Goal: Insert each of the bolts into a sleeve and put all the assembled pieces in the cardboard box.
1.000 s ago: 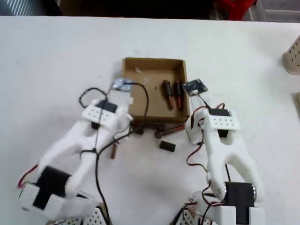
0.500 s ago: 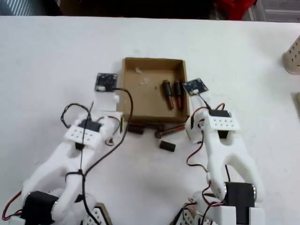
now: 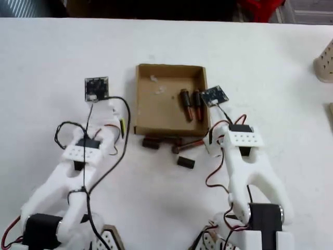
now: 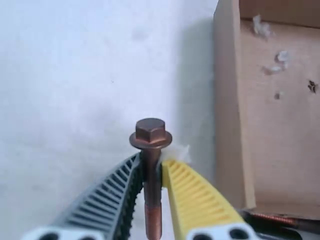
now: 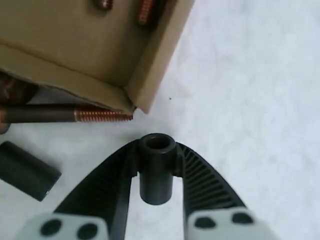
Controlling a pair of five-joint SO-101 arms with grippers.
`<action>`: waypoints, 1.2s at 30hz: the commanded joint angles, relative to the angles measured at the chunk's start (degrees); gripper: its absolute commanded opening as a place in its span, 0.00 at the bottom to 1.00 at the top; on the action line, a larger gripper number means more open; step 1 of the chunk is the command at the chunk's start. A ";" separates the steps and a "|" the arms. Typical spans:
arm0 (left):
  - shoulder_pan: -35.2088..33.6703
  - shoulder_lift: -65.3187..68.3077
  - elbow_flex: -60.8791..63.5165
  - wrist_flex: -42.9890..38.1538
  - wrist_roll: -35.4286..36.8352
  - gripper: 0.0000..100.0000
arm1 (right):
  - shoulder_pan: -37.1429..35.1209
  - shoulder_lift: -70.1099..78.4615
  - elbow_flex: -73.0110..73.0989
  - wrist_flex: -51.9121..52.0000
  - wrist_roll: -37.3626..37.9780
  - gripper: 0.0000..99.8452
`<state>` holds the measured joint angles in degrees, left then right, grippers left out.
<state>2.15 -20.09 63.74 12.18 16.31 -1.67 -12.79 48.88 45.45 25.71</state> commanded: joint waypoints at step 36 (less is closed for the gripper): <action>-0.31 -2.51 -0.53 -1.85 -0.53 0.02 | -22.29 -28.00 35.25 -64.75 -22.77 0.02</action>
<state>2.15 -20.09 63.74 12.18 16.31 -22.33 -38.73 83.52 -11.69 4.44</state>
